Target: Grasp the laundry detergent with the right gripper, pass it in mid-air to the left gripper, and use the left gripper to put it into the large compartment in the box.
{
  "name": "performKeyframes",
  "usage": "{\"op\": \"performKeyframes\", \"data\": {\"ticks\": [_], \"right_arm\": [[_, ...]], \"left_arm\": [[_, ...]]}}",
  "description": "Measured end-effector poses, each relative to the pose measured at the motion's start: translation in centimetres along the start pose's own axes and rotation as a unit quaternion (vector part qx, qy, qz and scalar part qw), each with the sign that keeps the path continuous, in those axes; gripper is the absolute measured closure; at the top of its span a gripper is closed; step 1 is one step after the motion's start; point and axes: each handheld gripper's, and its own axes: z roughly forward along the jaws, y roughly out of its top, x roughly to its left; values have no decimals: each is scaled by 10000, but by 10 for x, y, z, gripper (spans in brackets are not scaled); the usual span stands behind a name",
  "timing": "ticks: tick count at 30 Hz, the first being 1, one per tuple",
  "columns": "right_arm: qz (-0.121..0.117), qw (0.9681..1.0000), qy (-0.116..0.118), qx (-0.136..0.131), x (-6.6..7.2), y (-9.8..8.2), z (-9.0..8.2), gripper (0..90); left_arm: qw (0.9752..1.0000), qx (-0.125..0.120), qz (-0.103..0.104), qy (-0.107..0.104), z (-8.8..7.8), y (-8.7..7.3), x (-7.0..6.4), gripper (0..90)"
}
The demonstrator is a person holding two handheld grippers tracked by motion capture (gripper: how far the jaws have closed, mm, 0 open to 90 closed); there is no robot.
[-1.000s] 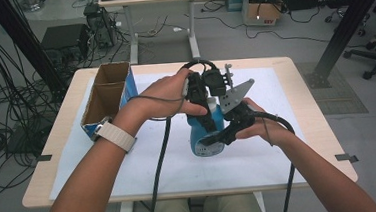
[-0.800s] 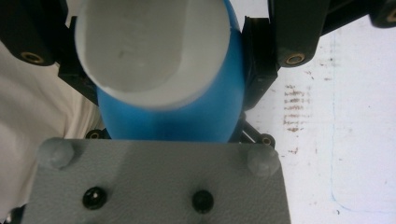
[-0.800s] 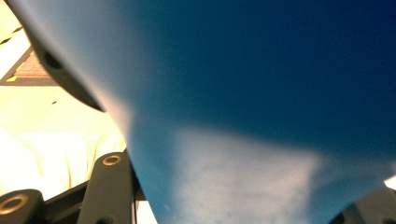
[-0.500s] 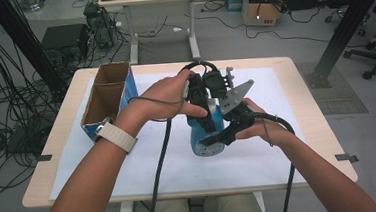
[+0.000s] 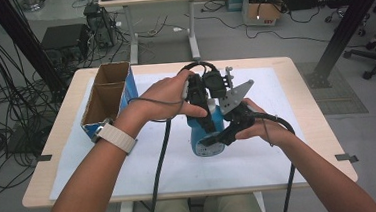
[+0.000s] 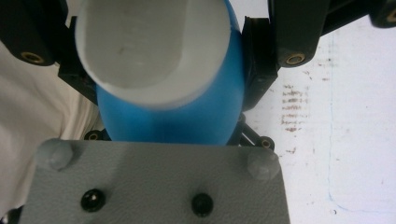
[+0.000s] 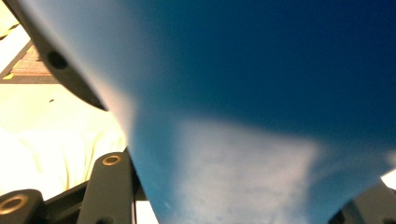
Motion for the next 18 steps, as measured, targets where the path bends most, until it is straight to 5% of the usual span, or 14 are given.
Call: {"op": "performKeyframes", "data": {"ticks": [18], "right_arm": [[-24, 10000, 45, 43, 0, 2, 0, 430]], "left_arm": [[10000, -5, -73, 0, -1, -1, -2, 375]]}}
